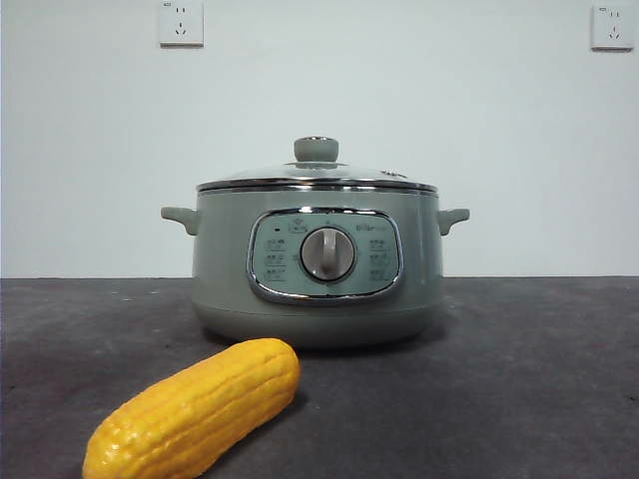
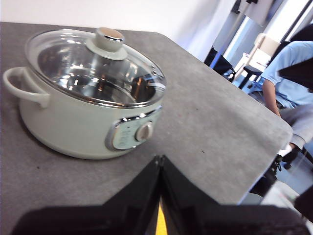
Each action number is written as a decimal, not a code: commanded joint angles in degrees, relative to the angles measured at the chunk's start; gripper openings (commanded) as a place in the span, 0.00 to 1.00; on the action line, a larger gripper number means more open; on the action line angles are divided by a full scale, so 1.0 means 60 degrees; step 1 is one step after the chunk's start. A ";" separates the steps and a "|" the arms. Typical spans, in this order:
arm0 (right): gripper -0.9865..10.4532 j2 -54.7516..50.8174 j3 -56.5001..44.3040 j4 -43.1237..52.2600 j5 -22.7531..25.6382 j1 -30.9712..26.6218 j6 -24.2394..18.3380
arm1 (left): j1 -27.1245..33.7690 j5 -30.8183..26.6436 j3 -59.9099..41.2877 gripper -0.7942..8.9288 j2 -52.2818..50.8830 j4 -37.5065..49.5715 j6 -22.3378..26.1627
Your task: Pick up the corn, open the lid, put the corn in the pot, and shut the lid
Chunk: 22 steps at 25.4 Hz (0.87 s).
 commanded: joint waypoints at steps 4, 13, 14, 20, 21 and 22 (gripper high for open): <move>0.09 0.1129 0.0441 -0.0255 0.0266 0.1231 -0.0171 | -0.0222 0.0036 0.0739 0.07 0.0273 -0.1096 0.0736; 0.09 0.2667 0.0503 -0.0160 0.2681 0.4728 0.1147 | -0.0412 0.0029 0.1122 0.07 0.0393 -0.2011 0.0765; 0.09 0.2856 0.0503 -0.0091 0.2943 0.5198 0.1373 | -0.0412 0.0029 0.1122 0.07 0.0393 -0.2073 0.0761; 0.10 0.4849 0.0506 0.1468 0.3858 0.8539 0.3271 | -0.0481 0.0025 0.1122 0.07 0.0393 -0.2211 0.0765; 0.10 0.5217 0.0514 0.1759 0.3880 0.8921 0.3581 | -0.0521 0.0011 0.1122 0.08 0.0393 -0.2211 0.0765; 0.12 0.5603 0.0528 0.2033 0.3920 0.9249 0.3847 | -0.0561 -0.0036 0.1122 0.07 0.0393 -0.2211 0.0765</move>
